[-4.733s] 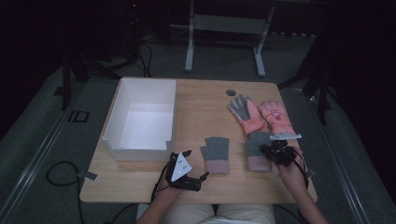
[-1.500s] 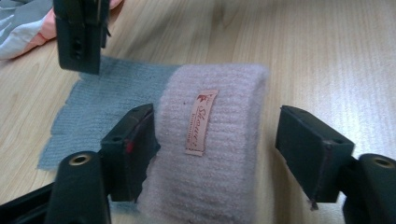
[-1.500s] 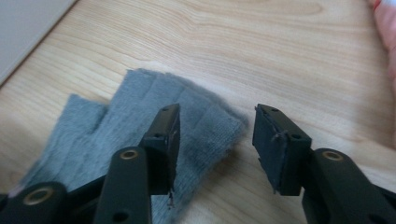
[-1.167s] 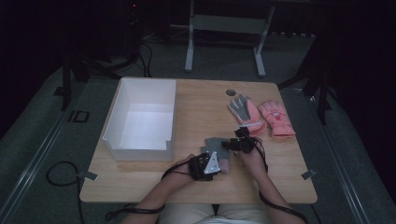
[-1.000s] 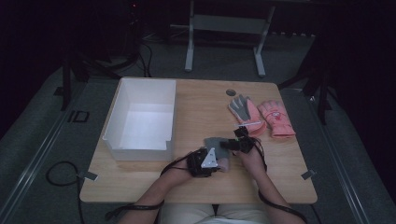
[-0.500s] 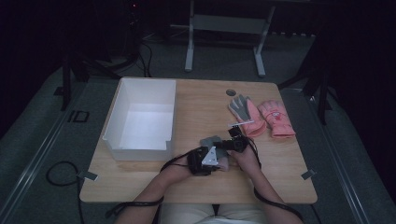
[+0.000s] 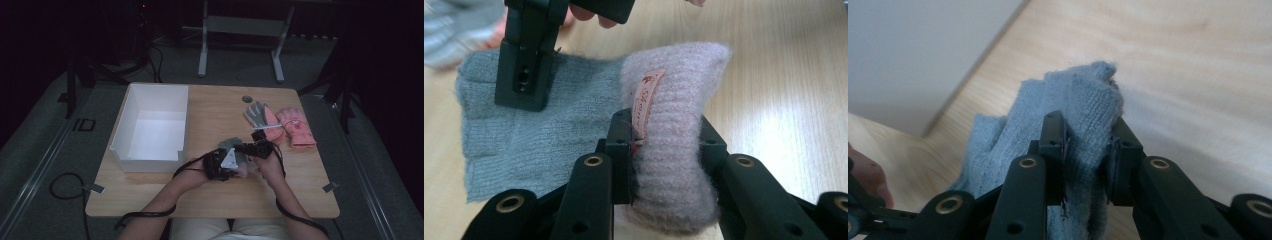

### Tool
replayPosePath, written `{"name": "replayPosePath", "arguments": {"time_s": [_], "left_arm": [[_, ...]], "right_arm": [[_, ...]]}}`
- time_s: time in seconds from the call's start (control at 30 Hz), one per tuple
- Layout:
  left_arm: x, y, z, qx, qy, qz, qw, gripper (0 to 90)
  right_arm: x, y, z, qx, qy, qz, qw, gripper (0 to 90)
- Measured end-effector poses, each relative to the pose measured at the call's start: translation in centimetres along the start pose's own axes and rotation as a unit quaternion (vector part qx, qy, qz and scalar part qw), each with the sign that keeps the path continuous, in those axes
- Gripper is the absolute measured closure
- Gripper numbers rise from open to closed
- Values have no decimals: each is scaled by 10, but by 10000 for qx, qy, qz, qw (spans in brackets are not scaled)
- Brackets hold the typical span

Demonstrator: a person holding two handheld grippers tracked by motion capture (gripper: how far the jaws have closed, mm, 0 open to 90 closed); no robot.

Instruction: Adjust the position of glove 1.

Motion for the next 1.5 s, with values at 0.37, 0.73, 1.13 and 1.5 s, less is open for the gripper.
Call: {"name": "replayPosePath", "arguments": {"time_s": [0.37,0.73,1.13,1.5], "left_arm": [[22,34,-39,128,318,532,9980,687],[42,43,-81,160,709,852,9937,686],[65,24,-133,270,1026,781,9913,685],[76,-12,-168,574,1090,677,9901,686]], "right_arm": [[14,44,-36,-431,112,-224,9988,742],[41,89,-50,-691,285,-421,9963,743],[90,134,-35,-731,502,-777,9930,742],[130,152,0,-595,688,-963,9912,743]]}}
Point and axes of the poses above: each handheld gripper's, and its own axes: z roughly forward along the jaws, y roughly out of its top, x roughly to its left, the point moved 7 cm from there along z, roughly forward along the jaws, and after that the axes turned 1 degree about -z, right-handed, at the moved point
